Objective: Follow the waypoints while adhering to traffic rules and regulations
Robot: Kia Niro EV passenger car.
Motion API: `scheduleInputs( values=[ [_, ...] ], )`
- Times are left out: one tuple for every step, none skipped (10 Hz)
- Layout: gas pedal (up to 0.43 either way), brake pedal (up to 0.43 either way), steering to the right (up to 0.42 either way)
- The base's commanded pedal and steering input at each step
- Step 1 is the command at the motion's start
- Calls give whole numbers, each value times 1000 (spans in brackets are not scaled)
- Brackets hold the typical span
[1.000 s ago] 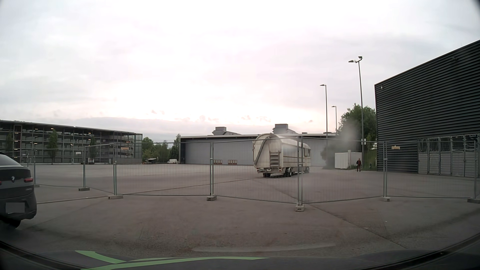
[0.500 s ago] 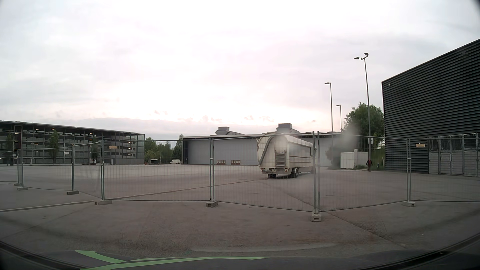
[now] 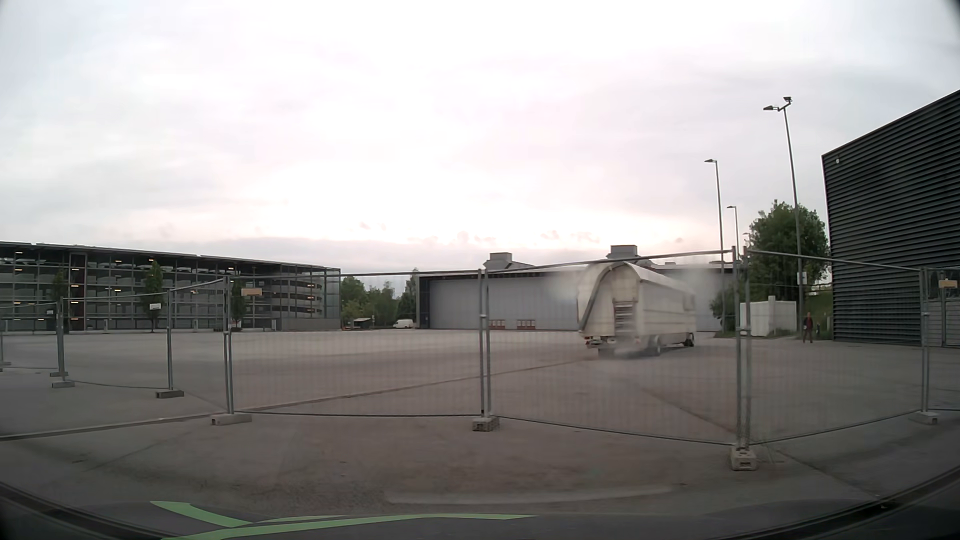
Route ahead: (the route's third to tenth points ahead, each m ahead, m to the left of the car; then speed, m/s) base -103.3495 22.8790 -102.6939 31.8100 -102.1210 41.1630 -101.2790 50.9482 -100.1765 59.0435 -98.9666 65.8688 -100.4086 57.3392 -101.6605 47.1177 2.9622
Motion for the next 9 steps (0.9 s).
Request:
scheduleInputs(
  values=[
    [20,0,-460],
    [20,0,-503],
    [20,0,-532],
    [20,0,-554],
    [20,0,-574],
    [20,0,-596],
    [20,0,-619],
    [20,0,-642],
    [28,0,-654]
  ],
)
